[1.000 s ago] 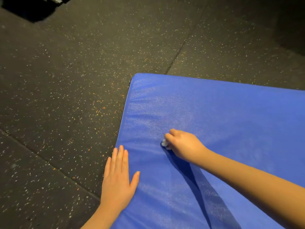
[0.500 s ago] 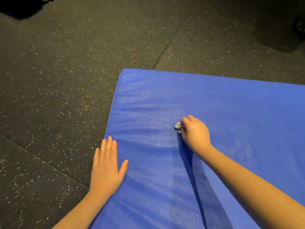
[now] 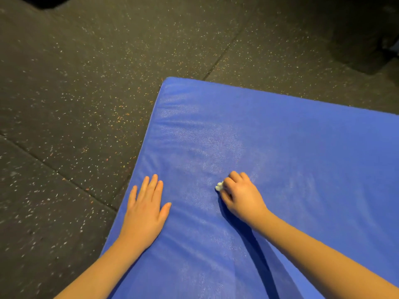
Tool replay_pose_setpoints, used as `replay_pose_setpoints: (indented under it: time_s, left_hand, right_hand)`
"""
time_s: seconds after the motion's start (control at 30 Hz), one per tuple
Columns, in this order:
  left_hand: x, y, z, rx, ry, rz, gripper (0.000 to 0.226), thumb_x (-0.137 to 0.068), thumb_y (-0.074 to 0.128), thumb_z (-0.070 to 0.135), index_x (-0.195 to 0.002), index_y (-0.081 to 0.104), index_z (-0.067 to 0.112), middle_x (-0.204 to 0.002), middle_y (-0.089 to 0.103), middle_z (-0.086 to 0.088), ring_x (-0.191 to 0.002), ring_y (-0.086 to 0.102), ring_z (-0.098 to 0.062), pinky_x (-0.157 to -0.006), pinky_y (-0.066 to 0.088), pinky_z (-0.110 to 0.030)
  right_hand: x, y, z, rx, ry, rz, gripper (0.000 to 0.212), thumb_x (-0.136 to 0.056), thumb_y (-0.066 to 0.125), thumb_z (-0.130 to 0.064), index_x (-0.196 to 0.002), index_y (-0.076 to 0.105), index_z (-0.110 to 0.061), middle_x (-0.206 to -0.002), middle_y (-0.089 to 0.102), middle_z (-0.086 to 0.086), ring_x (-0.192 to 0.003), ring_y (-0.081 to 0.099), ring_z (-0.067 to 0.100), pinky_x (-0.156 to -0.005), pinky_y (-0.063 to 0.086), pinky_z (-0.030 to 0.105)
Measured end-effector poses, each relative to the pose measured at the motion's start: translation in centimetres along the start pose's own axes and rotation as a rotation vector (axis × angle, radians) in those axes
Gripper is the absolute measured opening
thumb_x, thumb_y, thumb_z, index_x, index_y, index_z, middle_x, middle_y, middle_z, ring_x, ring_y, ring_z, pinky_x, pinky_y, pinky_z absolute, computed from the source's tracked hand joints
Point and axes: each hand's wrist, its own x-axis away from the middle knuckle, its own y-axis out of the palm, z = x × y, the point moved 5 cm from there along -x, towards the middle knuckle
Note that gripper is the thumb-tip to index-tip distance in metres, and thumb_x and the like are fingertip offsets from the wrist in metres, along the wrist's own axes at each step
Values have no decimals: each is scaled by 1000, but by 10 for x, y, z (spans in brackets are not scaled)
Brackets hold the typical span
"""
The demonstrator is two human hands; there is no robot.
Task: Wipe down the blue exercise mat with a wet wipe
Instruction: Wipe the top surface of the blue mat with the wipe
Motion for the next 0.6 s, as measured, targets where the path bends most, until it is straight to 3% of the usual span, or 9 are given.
replay_pose_setpoints:
  time_s: [0.07, 0.13, 0.2, 0.27, 0.33, 0.4, 0.47, 0.53, 0.6]
  left_hand:
    - [14, 2, 2, -2, 27, -4, 67, -92, 27, 49, -138, 50, 5, -150, 39, -10, -139, 34, -28, -113, 16, -41]
    - [23, -2, 3, 35, 27, -5, 75, -90, 20, 54, -144, 42, 7, -155, 25, -4, -143, 20, -20, -115, 7, -37]
    - [29, -4, 3, 106, 4, -15, 85, -83, 6, 61, -151, 25, 14, -156, 3, 6, -144, -5, -10, -118, -5, -33]
    - [35, -5, 2, 142, -6, -33, 91, -77, -2, 64, -153, 16, 17, -154, -7, 11, -140, -16, -5, -115, -12, -31]
    - [44, -5, 2, 155, -7, -42, 90, -78, -3, 64, -153, 15, 19, -152, -9, 14, -140, -16, -4, -114, -14, -27]
    - [50, -6, 2, 160, -11, -24, 86, -81, -1, 62, -153, 17, 18, -152, -7, 14, -142, -12, -4, -114, -15, -25]
    - [52, -6, 4, 152, -12, -14, 85, -83, 0, 61, -152, 20, 18, -152, -4, 13, -142, -10, -5, -114, -13, -25]
    - [52, -7, 5, 160, -19, -9, 85, -82, -1, 61, -153, 19, 19, -152, -5, 13, -142, -10, -4, -115, -12, -26]
    - [51, -8, 5, 164, -19, -6, 85, -81, -3, 62, -153, 16, 20, -152, -7, 14, -142, -12, -4, -116, -12, -27]
  right_hand:
    - [14, 1, -8, -9, -121, -120, 28, -91, 51, -31, -72, 56, -11, -74, 51, 2, -63, 45, 23, -48, 40, 32]
    - [12, -4, 2, 41, -137, -111, 20, -86, 64, -22, -71, 58, -10, -72, 52, 4, -62, 49, 26, -45, 39, 31]
    - [4, -8, 18, 37, 33, -45, 22, -77, 76, -10, -68, 57, -7, -71, 53, 7, -61, 51, 31, -44, 38, 33]
    - [4, -7, 17, -15, 183, -3, 21, -77, 75, -4, -68, 57, -6, -73, 56, 8, -64, 51, 33, -46, 38, 34]
    - [16, -1, -8, -67, 119, -34, 20, -79, 73, -6, -69, 56, -8, -73, 56, 6, -62, 46, 28, -49, 36, 32]
    - [35, 2, -33, -100, -73, -111, 22, -82, 71, -14, -70, 54, -11, -71, 53, 4, -60, 38, 21, -50, 34, 29]
    - [39, 0, -37, -98, -174, -221, 24, -85, 68, -24, -70, 54, -12, -71, 52, 3, -60, 43, 23, -48, 38, 30]
    - [26, -2, -24, -61, -161, -218, 27, -83, 71, -22, -67, 53, -10, -69, 51, 5, -61, 50, 29, -41, 36, 31]
    - [7, -3, -8, -42, -15, -107, 28, -78, 77, -12, -64, 52, -8, -67, 51, 8, -60, 52, 31, -42, 30, 29]
